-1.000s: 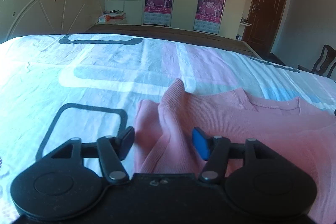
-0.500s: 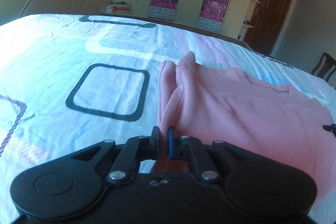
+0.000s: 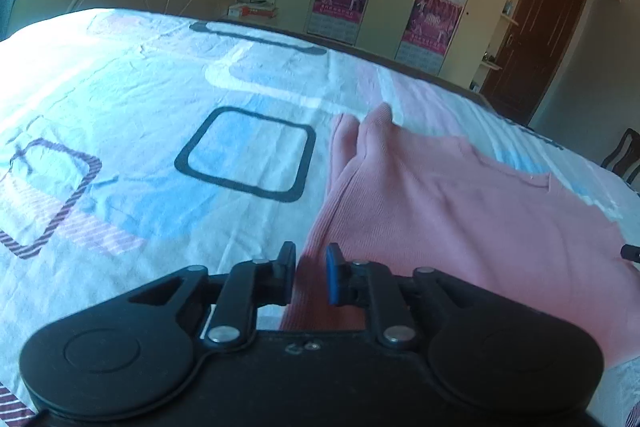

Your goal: Fold small clothes

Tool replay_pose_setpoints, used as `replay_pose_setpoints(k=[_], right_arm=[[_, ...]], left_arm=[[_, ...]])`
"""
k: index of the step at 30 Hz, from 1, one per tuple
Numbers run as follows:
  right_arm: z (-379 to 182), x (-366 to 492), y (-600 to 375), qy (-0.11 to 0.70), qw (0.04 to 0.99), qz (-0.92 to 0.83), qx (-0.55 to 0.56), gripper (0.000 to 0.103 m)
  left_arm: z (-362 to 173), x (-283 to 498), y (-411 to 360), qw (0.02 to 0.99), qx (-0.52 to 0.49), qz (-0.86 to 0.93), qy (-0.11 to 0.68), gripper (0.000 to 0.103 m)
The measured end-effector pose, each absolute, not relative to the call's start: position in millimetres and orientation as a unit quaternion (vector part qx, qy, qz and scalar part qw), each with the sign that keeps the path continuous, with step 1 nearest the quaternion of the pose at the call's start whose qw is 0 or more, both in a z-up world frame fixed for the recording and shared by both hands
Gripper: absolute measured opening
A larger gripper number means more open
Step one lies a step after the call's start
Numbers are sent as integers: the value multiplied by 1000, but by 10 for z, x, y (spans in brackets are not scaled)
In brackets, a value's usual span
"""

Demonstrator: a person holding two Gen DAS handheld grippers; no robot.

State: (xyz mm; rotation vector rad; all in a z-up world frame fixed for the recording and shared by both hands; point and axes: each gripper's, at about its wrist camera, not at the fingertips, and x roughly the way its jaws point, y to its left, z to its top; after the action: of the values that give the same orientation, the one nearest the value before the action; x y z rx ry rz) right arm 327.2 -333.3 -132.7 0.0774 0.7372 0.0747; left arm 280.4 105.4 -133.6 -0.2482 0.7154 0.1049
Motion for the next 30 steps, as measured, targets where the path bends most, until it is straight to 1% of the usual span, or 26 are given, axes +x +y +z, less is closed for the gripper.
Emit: replay_pose_setpoints(k=[1, 4, 5, 6, 7, 10, 11, 12, 15, 18, 19, 20, 23, 25, 30], right_arm=[[-1313, 3229, -3299, 361, 931, 43, 39, 54], [-1334, 3178, -3096, 363, 930, 61, 10, 54], [-1350, 3172, -3058, 363, 930, 62, 10, 54], [-1368, 3174, -3048, 364, 929, 60, 15, 54], [-1387, 3181, -3054, 366, 929, 58, 19, 54], [-1468, 3194, -3192, 374, 926, 43, 29, 54], [-1501, 3193, -3262, 377, 925, 40, 32, 58], [-1544, 3194, -3346, 381, 924, 29, 28, 67], [-1624, 3145, -3594, 387, 921, 11, 43, 68], [-1546, 3116, -3517, 388, 921, 9, 15, 68], [-1489, 3104, -3475, 383, 923, 10, 15, 68], [-1430, 3090, -3438, 376, 926, 16, 22, 68], [-1276, 3084, -3261, 355, 933, 47, 25, 68], [-1205, 3158, -3050, 349, 934, 74, 23, 68], [-1262, 3422, -2492, 351, 929, 121, 8, 68]], left_arm=[[-1280, 2799, 993, 932, -113, 40, 342, 18], [-1199, 2930, 705, 940, -82, 1, 332, 26], [-1212, 3009, 620, 940, -75, -7, 333, 32], [-1253, 3113, 539, 939, -68, -13, 337, 35], [-1311, 3212, 494, 937, -64, -13, 344, 37], [-1586, 3398, 566, 922, -76, 14, 379, 34], [-1622, 3362, 638, 926, -88, 12, 367, 35], [-1635, 3335, 665, 926, -86, 15, 366, 32], [-1612, 3188, 723, 927, -82, 17, 366, 31], [-1544, 3125, 721, 925, -84, 22, 369, 29], [-1503, 3114, 698, 926, -83, 26, 368, 30], [-1458, 3109, 670, 927, -82, 27, 365, 33], [-1325, 3166, 521, 931, -79, 9, 355, 36], [-1274, 3258, 358, 932, -77, -7, 353, 39], [-1322, 3512, -95, 931, -68, -33, 357, 48]])
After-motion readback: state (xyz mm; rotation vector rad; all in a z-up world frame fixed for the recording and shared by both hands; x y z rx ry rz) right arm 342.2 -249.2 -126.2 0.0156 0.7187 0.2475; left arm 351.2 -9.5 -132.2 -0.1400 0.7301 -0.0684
